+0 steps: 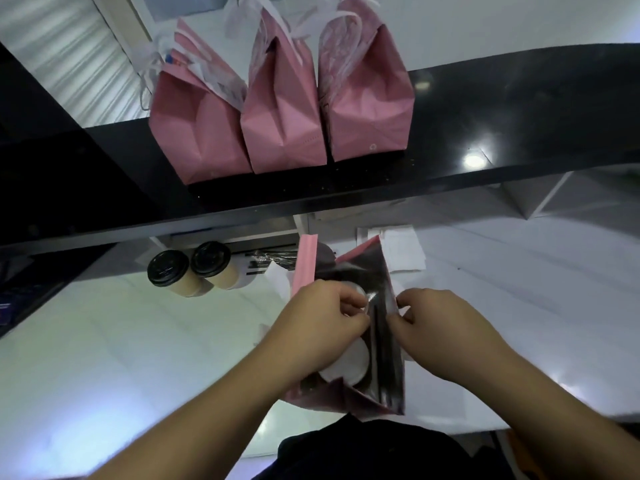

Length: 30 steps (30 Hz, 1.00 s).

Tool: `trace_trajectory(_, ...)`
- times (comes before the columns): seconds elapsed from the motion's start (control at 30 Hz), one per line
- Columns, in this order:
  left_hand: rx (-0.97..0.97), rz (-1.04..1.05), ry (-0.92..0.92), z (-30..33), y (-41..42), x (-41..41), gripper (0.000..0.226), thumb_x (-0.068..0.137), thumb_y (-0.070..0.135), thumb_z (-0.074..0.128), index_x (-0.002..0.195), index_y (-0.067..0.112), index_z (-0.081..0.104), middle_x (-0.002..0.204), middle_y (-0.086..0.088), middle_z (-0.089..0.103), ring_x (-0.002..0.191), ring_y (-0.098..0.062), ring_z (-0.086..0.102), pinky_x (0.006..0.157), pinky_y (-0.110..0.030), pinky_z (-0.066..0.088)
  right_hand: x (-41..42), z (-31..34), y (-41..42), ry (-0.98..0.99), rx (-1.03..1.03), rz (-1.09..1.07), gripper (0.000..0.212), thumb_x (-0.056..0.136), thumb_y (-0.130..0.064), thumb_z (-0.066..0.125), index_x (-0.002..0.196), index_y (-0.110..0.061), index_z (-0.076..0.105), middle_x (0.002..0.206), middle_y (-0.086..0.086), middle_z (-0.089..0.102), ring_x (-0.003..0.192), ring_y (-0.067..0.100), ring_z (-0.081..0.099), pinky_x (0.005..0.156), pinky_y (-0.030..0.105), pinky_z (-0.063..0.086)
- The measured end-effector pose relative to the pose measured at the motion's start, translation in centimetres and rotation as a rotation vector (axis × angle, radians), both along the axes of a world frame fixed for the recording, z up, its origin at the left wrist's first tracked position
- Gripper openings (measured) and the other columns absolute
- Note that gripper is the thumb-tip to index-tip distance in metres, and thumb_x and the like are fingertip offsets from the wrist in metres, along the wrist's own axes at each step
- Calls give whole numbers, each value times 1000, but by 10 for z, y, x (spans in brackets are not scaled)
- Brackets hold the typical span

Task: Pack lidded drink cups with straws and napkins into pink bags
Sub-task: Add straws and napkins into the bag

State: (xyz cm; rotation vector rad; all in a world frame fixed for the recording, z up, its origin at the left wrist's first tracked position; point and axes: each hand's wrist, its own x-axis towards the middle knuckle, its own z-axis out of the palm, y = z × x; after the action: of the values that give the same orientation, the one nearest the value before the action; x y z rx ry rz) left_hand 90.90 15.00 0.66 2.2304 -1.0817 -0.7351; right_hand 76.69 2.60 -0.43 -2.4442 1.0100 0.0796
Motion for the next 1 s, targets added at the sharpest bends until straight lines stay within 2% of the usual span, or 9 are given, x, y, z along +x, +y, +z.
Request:
trace_trajectory(0.1,-54,28,21,9,9,6,18,89,28,74,105,36,79,81,34,68,84,15,66,73,-9,52,0,-1,-1,4,3,8,38,96,-48,46,101,-18,68,71,-2,72,69,15,67,67,42,59)
trace_trajectory(0.27,-197,151,22,23,44,23,19,89,25,78,102,39,76,91,30,72,85,6,69,71,-9,53,5,3,-6,4,-45,25,37,96,-51,47,106,-23,69,86,-7,76,79,16,69,72,39,60)
trace_trajectory(0.37,-200,208,-53,24,72,28,11,88,40,77,97,41,71,95,31,70,87,3,67,68,-11,52,15,10,-13,-11,-154,51,34,95,-52,49,106,-25,67,87,-7,75,79,18,68,69,38,60)
trace_trajectory(0.5,-124,141,-97,8,109,9,32,73,64,71,100,48,62,110,28,60,99,-1,61,74,-12,49,41,18,-22,-152,-250,117,22,93,-43,57,109,-29,61,89,-8,70,74,16,63,64,35,57)
trace_trajectory(0.57,-86,94,-104,-4,122,-6,43,71,65,74,109,51,58,118,30,53,105,1,57,79,-10,46,55,20,-30,-193,-269,174,26,91,-34,61,115,-26,62,104,-3,67,91,20,60,74,37,55)
trace_trajectory(0.63,-85,65,-136,-14,129,-15,50,73,64,75,116,50,56,121,31,48,107,2,55,81,-9,46,68,20,-39,-140,-267,233,39,89,-31,64,128,-23,61,123,1,61,112,24,54,91,41,51)
trace_trajectory(0.7,-111,59,-170,-18,130,-15,43,77,62,70,116,47,59,118,30,49,106,1,57,81,-11,48,77,19,-45,-60,-226,277,44,88,-30,64,132,-24,60,129,1,58,117,24,51,96,41,49)
trace_trajectory(0.9,-230,242,-162,-22,129,2,5,96,40,68,100,41,71,101,27,69,93,1,68,75,-14,53,78,12,-56,15,-194,275,17,94,-28,59,109,-23,68,108,3,62,97,24,57,82,38,51)
trace_trajectory(1.0,-261,322,-105,-25,123,22,11,99,31,65,97,39,73,94,24,73,87,0,69,70,-13,51,68,9,-56,51,-204,214,12,97,-29,58,96,-24,68,92,0,64,79,19,59,62,28,43)
